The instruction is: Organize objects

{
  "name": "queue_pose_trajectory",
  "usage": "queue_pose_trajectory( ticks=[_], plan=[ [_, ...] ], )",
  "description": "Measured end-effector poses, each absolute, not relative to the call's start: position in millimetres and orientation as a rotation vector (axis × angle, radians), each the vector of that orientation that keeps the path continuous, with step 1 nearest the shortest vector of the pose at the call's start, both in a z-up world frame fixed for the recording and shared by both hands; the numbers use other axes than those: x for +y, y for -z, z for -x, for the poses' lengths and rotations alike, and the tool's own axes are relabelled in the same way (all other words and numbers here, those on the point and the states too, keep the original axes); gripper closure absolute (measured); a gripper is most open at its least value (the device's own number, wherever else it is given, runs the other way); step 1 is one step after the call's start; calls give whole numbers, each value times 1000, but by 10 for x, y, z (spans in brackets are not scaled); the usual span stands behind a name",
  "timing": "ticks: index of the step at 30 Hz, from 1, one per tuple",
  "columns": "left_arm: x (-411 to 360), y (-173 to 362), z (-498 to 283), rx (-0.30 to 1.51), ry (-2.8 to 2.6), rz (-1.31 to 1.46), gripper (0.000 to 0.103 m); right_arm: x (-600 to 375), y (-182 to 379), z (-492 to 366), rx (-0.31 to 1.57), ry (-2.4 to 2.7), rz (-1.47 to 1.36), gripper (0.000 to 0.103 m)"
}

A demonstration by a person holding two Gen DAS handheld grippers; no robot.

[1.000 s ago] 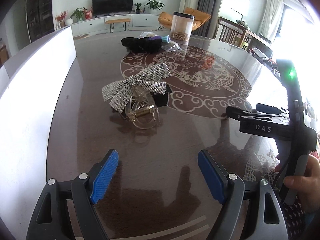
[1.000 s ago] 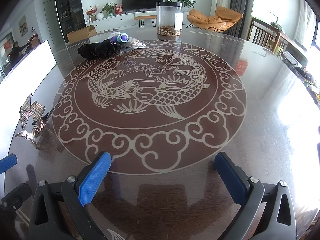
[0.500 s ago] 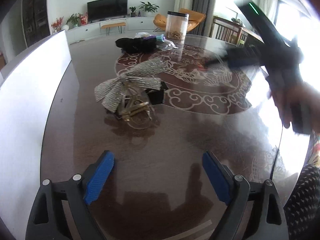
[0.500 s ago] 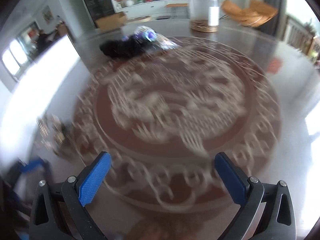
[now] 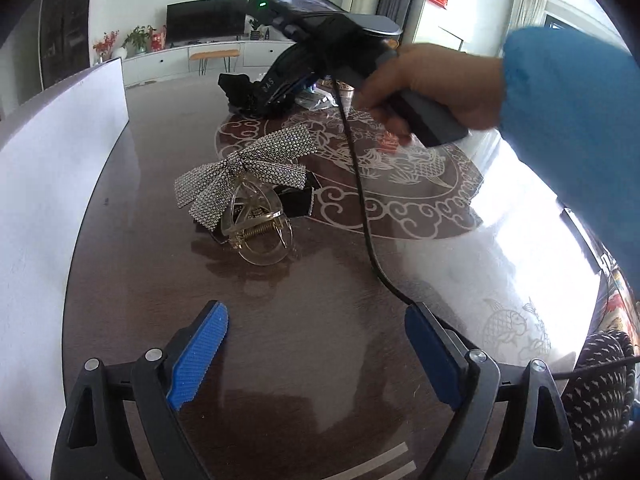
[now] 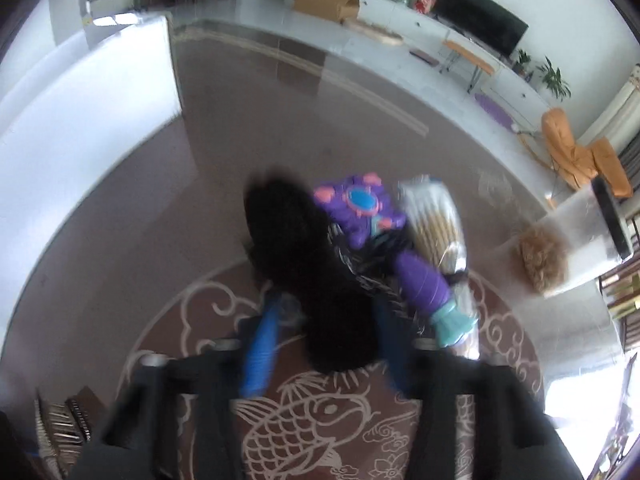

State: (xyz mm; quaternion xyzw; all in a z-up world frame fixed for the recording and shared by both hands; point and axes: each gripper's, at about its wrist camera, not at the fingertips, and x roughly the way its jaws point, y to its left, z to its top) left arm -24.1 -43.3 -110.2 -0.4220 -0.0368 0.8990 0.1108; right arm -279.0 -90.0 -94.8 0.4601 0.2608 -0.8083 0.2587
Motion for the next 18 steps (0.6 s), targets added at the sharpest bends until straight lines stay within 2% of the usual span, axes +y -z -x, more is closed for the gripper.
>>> queue_pose_trajectory(
  ticks=[8,16,17,18],
  plan=[
    [-444,1109,253,-112,-2641,1237,13,11,895,1979,509,2271,-1306,74],
    [-437,1111,260,-88,-2645,1245,13,1050,807,801,216,2503,-1365,74],
    [-434,1113,261,-80,-2647,1248,13,1085,805,715,171,2529,-1354,73],
    [-439,1121,278,-73,-2648,1250,13,1122,798,620,135,2561,-1337,67]
  ],
)
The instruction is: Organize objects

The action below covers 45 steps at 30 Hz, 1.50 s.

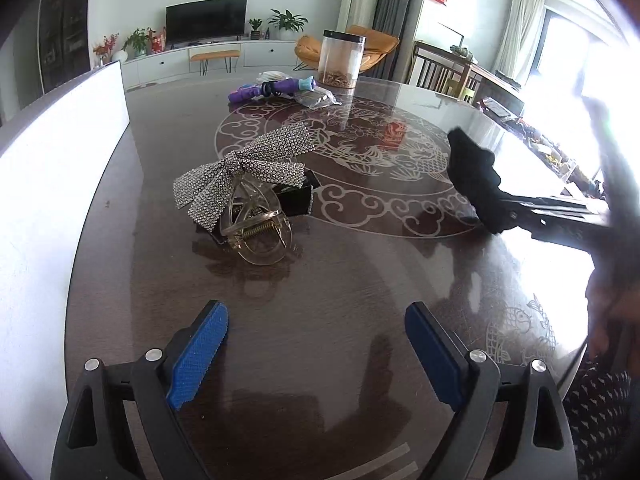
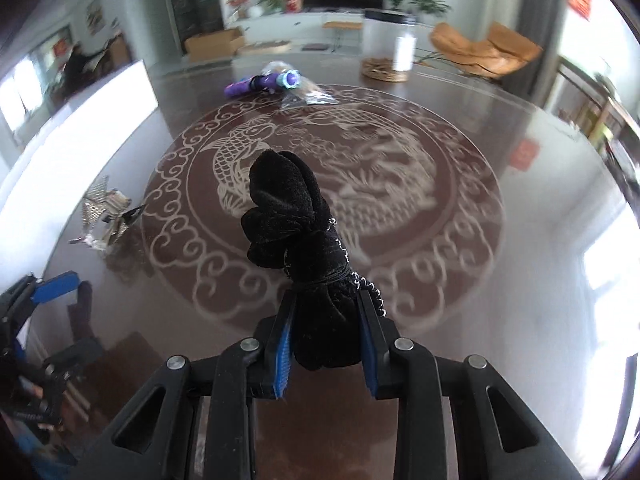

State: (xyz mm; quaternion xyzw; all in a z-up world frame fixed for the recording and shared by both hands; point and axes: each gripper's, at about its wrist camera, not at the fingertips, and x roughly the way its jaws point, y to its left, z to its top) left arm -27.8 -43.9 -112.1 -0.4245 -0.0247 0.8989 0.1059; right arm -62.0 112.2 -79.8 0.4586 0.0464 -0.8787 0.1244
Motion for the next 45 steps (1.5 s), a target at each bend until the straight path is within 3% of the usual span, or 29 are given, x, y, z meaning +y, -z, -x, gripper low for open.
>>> queue_pose_trajectory(
  ticks=[1,3,5,18,21,25,30,33,36,38,45],
  plan=[
    [-432,1123,280,-63,-2650,1254,13,1121,783,507,102,2603,-1306,61],
    [-412,1125,274,-44,-2654,1260,13,1161,748,355,50,2669,-1230,14],
    [-384,1122,242,-32,-2656,1264,13,1199,734,227,28,2745,-1147,3],
    [-339,1112,281,34,-2621,1340,5,1364,860,254,-119,2703,-1201,3],
    [-370,882,308,47,-2658,1281,5,1406,874,248,-152,2709,-1197,3],
    [-288,594,556,233,-2752,1188,5,1454,887,246,-198,2709,-1200,3],
    [-252,779,1013,260,-2788,1289,5,1431,876,229,-184,2714,-1193,3],
    [-396,999,1261,165,-2816,1419,5,1426,860,194,-189,2717,-1172,3],
    [-546,1062,1286,24,-2811,1407,16,1448,822,162,-204,2723,-1145,3],
    [-598,1012,1191,-3,-2839,1327,41,1457,805,154,-221,2715,-1131,3],
    [-546,997,938,53,-2816,1278,57,1436,765,320,-278,2502,-1166,3]
  ],
)
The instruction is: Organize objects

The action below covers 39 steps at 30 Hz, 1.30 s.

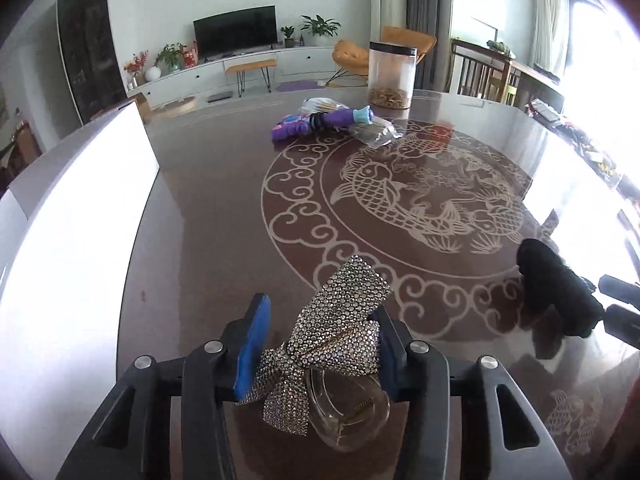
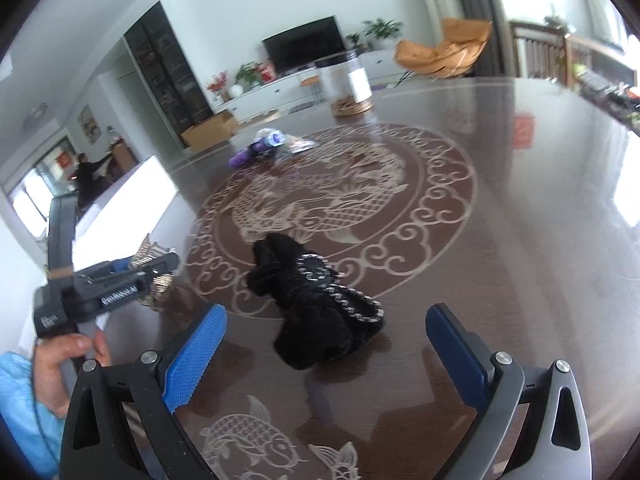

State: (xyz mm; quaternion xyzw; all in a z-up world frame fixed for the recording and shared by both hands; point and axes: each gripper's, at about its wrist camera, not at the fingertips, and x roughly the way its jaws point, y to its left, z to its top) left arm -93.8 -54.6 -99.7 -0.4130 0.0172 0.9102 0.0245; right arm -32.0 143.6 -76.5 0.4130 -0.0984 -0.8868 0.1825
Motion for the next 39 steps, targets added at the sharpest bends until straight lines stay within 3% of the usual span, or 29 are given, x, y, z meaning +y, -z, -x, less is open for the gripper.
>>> queue_pose_trajectory(
  ticks=[5,8,10,11,12,22,30,34,37,39],
  plan=[
    [-581,960,792,-26,-2814,1224,61,1145,758,670,53,2319,-1328,3],
    [-627,904,724,-102,-2784,1209,71,978,821,825,160,2289,-1350,4],
    [-647,843,658,-130,-2767,1194,72,861,908,881,220,2241,-1395,30],
    [-654,816,616,-139,-2763,1186,72,822,949,894,264,2242,-1433,61],
    [-668,784,573,-150,-2760,1172,72,805,938,889,279,2263,-1433,66],
    [-917,243,132,-379,-2706,1067,73,796,537,530,80,2341,-1332,67],
    [-2089,-582,-272,-444,-2890,994,73,-214,-335,345,-6,2159,-1146,67],
    [-2869,-496,-454,-452,-3054,1144,73,-1197,-614,205,2,1951,-1070,67],
    [-3228,-234,-499,-450,-3058,1388,72,-1922,-609,126,114,1849,-1071,66],
    [-3372,-22,-521,-426,-3056,1596,68,-2331,-464,59,205,1781,-1116,59]
  ],
)
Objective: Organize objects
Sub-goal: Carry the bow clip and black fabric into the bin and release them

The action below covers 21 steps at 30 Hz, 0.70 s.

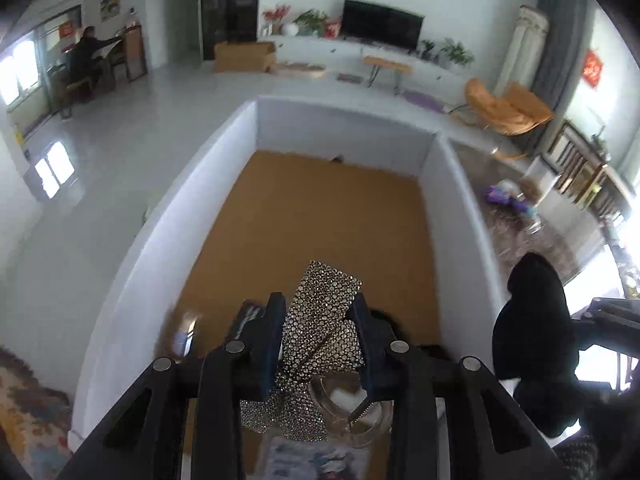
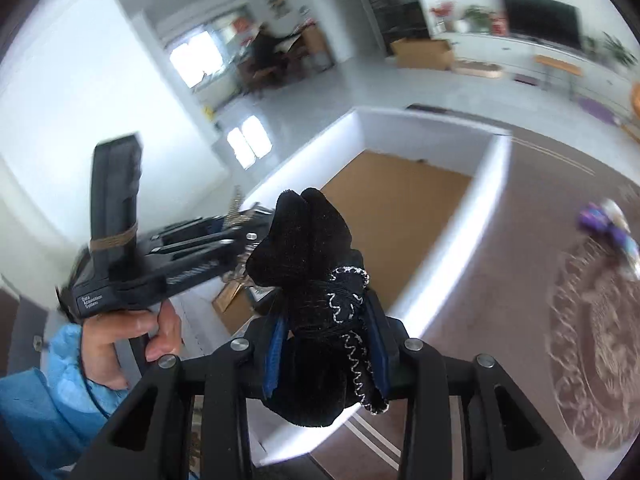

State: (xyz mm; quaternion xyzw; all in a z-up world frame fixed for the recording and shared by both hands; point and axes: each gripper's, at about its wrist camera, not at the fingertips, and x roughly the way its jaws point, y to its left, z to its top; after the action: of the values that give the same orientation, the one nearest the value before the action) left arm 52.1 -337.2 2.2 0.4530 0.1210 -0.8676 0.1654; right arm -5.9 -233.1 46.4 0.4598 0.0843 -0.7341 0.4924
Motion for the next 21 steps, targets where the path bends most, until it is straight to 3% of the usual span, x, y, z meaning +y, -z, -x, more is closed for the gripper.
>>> queue_pose_trajectory(
  ticks=[1,2,3,4,5,8,12,15,21],
  plan=[
    [-3446,81,-553,346,2409,-1320,63,-2513,-335,27,237,1723,-1166,51],
    [-3501,150,-588,370,2382,-1326,53,-2609,-239,7,250,1694,-1197,30],
    [-3534,189,-630,401,2368,-1320,46,-2654,-156,-14,252,1693,-1209,22],
    [-3557,202,-669,433,2361,-1301,33,-2648,-123,-20,245,1702,-1207,22],
    [-3566,191,-719,454,2355,-1261,28,-2607,-102,-13,229,1709,-1204,22],
    [-3440,64,-748,447,2371,-1121,28,-2290,-171,47,156,1795,-1145,21],
    [-2875,-157,-501,334,2478,-1065,24,-1571,-244,168,97,2037,-1008,2],
    [-2283,-267,-230,167,2592,-1078,3,-878,7,311,109,2298,-1003,2],
    [-1255,-205,83,-110,2711,-1142,2,286,763,546,13,2475,-1318,2]
  ],
)
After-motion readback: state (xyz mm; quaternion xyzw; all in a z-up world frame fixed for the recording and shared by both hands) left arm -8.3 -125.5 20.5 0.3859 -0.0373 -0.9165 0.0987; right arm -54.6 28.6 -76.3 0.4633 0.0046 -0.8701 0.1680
